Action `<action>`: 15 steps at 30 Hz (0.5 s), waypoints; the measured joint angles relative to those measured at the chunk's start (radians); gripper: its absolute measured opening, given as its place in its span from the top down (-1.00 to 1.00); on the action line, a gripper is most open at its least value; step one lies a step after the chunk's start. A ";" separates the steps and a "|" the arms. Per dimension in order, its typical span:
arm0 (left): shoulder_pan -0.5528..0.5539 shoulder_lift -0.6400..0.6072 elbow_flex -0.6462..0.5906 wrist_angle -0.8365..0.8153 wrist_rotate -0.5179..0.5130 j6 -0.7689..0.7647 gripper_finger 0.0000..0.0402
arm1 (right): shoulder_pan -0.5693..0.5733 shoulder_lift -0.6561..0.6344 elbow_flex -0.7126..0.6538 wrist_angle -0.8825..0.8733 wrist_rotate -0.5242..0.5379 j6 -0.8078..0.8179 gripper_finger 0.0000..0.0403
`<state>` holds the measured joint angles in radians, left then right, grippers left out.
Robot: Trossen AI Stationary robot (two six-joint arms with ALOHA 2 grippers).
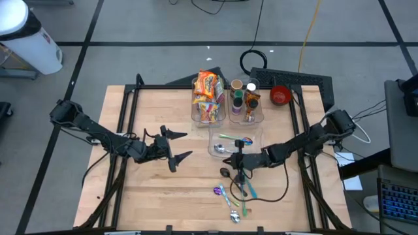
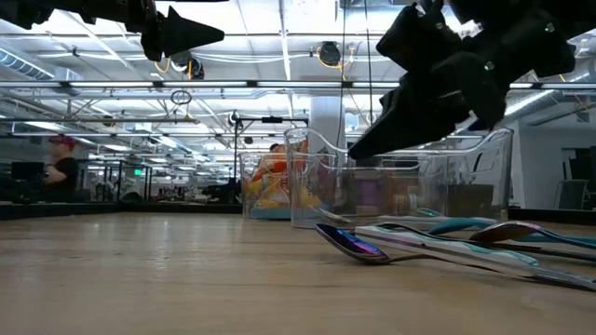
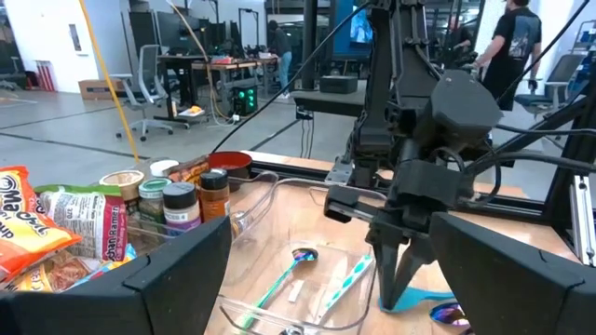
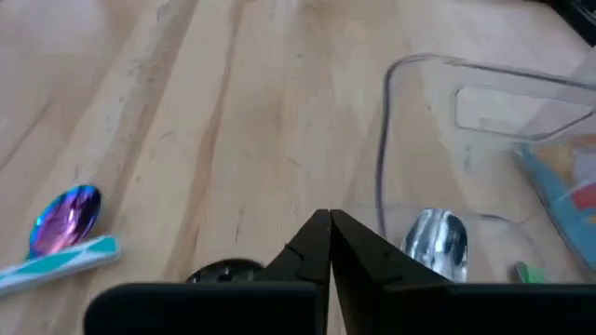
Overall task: Pick & Place Food Item
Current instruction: Adjust the bottom transparent bin on the table, then put the blue spoon into the bottom transparent bin
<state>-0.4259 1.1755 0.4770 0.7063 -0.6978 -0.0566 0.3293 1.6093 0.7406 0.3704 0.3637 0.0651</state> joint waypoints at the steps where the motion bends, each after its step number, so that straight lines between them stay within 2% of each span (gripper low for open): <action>1: 0.000 0.000 0.000 0.000 0.000 0.000 -0.86 | -0.005 0.000 0.000 0.008 -0.004 0.002 0.99; 5: 0.000 0.000 0.000 0.000 0.000 0.000 -0.86 | -0.005 -0.005 0.000 0.018 -0.074 -0.001 0.98; 8: 0.000 0.000 0.000 0.000 0.000 0.000 -0.86 | 0.044 -0.054 -0.001 0.019 -0.076 -0.004 0.99; 11: 0.000 0.000 0.000 0.000 0.000 0.000 -0.86 | 0.125 -0.123 -0.001 0.040 -0.068 -0.017 1.00; 15: 0.000 0.000 0.000 0.000 0.000 0.000 -0.86 | 0.276 -0.191 0.016 0.171 -0.005 -0.060 1.00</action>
<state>-0.4259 1.1755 0.4770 0.7063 -0.6978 -0.0566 0.6050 1.4187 0.7562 0.5415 0.3583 0.0048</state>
